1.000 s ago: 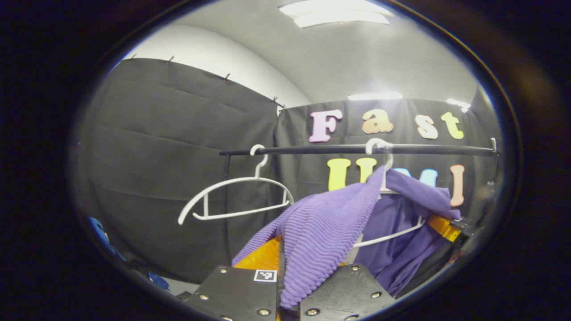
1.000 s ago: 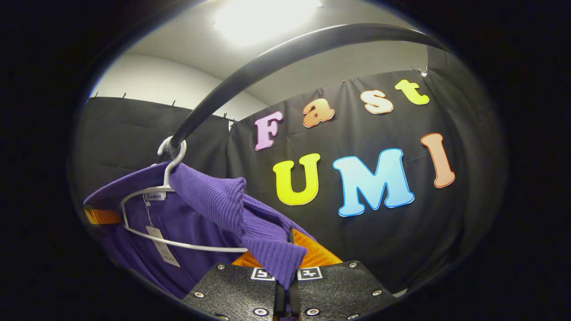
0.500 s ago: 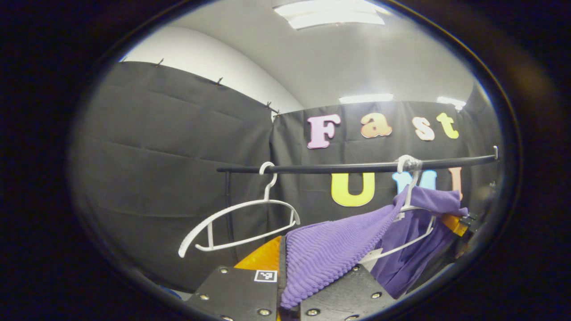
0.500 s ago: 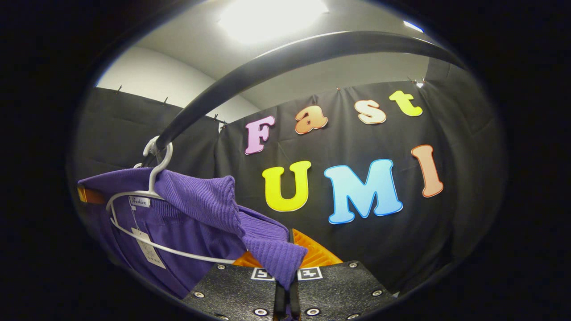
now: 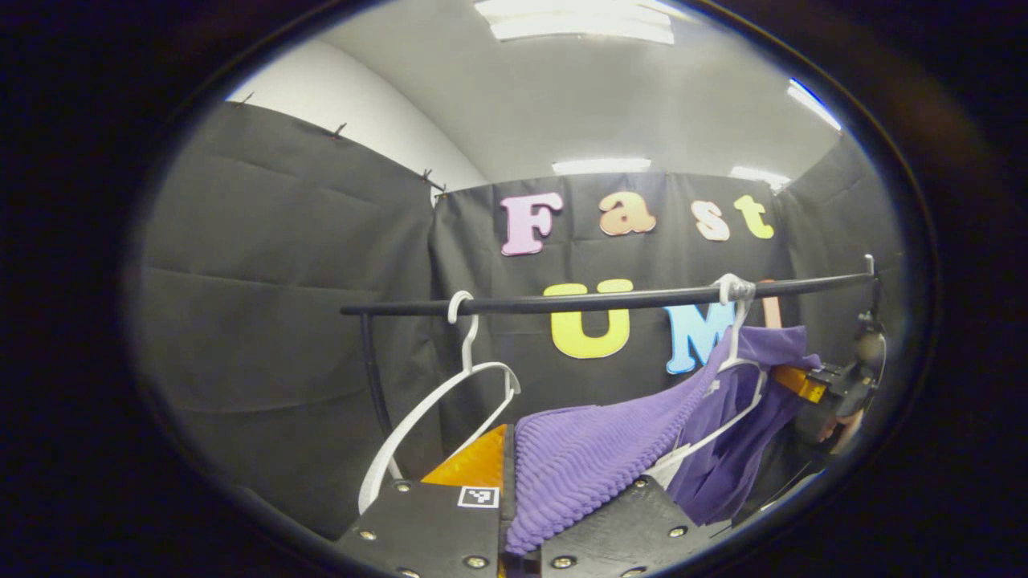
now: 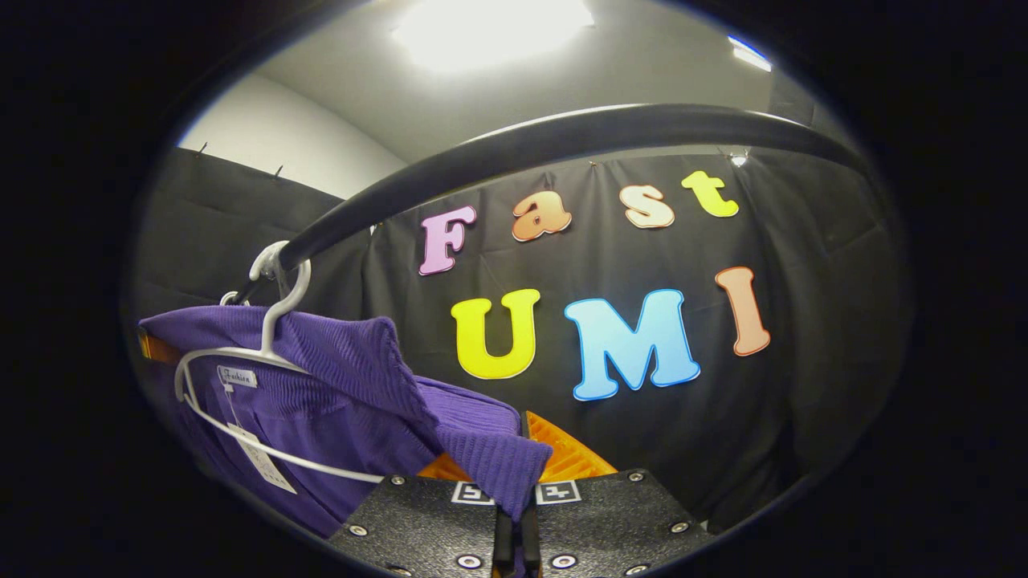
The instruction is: Grasp the clothes on the hanger with both hands and then place them into the laundry hamper below.
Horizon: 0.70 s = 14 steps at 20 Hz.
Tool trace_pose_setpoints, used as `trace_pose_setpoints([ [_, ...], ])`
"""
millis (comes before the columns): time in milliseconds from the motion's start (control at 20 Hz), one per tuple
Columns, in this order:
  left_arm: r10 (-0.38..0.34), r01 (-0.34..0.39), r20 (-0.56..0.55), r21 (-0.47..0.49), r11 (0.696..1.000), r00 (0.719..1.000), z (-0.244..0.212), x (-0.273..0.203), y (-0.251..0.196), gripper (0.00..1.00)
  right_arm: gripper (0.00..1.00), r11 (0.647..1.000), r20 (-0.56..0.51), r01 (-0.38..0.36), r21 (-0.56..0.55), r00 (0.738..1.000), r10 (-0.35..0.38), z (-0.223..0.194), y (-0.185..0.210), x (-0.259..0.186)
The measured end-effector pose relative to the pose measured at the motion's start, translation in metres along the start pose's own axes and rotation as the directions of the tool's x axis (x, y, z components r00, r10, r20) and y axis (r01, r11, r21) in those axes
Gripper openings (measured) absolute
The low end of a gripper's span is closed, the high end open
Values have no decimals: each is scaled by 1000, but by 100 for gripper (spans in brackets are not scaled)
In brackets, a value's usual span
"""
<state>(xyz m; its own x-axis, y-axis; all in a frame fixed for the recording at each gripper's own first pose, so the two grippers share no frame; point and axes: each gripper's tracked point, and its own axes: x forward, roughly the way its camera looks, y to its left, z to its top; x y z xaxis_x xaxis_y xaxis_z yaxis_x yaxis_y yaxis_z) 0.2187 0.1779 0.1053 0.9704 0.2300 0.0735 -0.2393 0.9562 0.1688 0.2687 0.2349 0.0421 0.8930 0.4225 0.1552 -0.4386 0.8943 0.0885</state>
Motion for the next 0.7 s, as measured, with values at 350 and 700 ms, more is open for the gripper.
trace_pose_setpoints([
  [350,-185,181,-36,-92,979,982,-39,37,10,0,5,996,-6,88,-20,996,-88,1,7,-5],
  [700,-359,358,30,-187,915,933,-67,55,3,0,5,981,17,168,-95,986,-167,8,3,-11],
])
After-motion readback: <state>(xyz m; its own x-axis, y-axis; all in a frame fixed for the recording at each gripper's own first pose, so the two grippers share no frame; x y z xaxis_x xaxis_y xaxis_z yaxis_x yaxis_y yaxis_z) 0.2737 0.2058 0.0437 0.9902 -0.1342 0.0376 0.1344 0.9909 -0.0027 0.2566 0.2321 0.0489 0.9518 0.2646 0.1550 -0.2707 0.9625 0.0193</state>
